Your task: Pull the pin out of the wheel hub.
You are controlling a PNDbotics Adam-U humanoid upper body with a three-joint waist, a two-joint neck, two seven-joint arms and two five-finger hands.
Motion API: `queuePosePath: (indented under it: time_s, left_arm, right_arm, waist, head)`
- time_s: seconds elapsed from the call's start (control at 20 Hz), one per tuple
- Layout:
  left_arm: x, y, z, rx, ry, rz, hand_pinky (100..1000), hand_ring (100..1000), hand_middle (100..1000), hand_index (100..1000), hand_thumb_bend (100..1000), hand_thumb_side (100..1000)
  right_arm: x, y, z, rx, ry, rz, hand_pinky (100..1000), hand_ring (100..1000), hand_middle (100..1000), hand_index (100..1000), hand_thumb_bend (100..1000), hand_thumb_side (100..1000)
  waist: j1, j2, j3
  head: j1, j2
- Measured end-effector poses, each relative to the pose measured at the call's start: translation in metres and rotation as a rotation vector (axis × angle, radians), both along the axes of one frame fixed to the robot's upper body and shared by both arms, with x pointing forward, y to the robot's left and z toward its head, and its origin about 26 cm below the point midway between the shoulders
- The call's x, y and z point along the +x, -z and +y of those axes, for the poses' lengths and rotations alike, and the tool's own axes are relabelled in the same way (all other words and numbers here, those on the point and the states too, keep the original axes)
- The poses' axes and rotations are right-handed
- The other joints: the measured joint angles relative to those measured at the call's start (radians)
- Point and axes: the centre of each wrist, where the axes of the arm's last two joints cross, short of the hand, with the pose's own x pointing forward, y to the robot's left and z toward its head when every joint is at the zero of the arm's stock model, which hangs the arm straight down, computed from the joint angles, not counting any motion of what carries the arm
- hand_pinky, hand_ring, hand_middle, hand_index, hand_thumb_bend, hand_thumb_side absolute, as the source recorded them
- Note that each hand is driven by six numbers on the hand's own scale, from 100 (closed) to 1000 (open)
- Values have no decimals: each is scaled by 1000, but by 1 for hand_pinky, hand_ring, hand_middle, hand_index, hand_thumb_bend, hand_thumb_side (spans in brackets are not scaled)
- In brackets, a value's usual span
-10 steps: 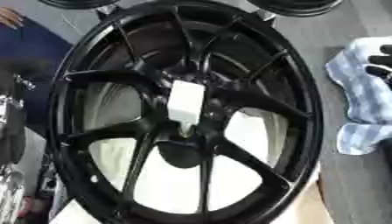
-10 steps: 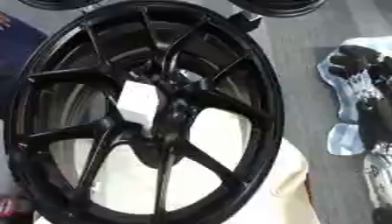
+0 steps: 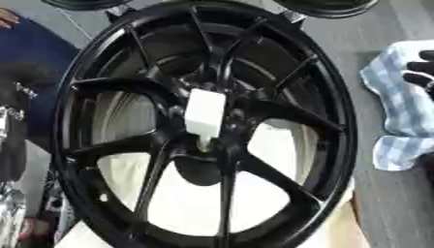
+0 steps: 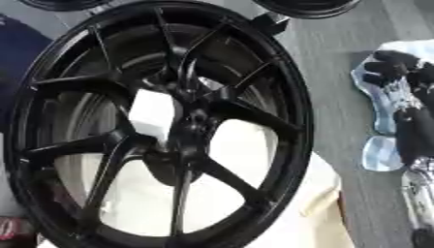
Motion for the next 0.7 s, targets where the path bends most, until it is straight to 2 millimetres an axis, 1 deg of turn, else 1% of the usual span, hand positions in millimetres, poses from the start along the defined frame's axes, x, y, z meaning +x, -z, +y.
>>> queuePosePath:
  time_s: [0.1, 0.15, 0.2, 0.3, 0.35, 0.4, 0.55, 0.7]
  left_arm:
    - [0, -1, 2, 10, -1, -15, 799, 782, 621, 749, 100, 711]
    - [0, -1, 2, 13, -1, -19, 802, 779, 623, 749, 100, 608]
    - [0, -2, 2, 21, 2, -27, 804, 778, 625, 749, 100, 565]
    - [4, -11, -3, 73, 36, -68, 806, 777, 626, 751, 100, 529]
    - [7, -18, -7, 112, 63, -100, 807, 777, 628, 753, 100, 515]
    - [9, -24, -11, 157, 90, -130, 808, 777, 629, 754, 100, 507]
    - [12, -32, -21, 307, 170, -189, 813, 777, 638, 761, 100, 479]
    - [10, -31, -25, 464, 243, -219, 819, 779, 647, 766, 100, 484]
  right_arm:
    - [0, 0, 0, 0, 1, 1, 753, 735, 702, 577, 324, 451]
    - [0, 1, 0, 1, 2, 2, 752, 733, 700, 575, 324, 452]
    - [-1, 2, -1, 0, 3, 4, 751, 732, 699, 575, 324, 452]
    - [-3, 4, -2, -3, 8, 16, 751, 732, 699, 575, 324, 453]
    - [-4, 5, -4, -8, 12, 21, 751, 732, 699, 575, 324, 453]
    - [-4, 6, -5, -11, 16, 24, 751, 732, 699, 575, 324, 452]
    - [-5, 6, -7, -17, 26, 27, 751, 731, 699, 574, 324, 453]
    - [-6, 6, -8, -22, 30, 27, 751, 731, 699, 574, 323, 453]
  waist:
    - [0, 0, 0]
    - [0, 0, 0]
    - [4, -1, -1]
    - [26, -8, -8]
    - [38, -11, -7]
    - [44, -12, -6]
    - [40, -13, -4]
    - [49, -13, 0]
  head:
    - [-2, -3]
    - [-3, -4]
    - [-5, -5]
    - [-13, -7]
    - [-18, -10]
    - [-24, -13]
    - [-33, -17]
    - [-39, -22]
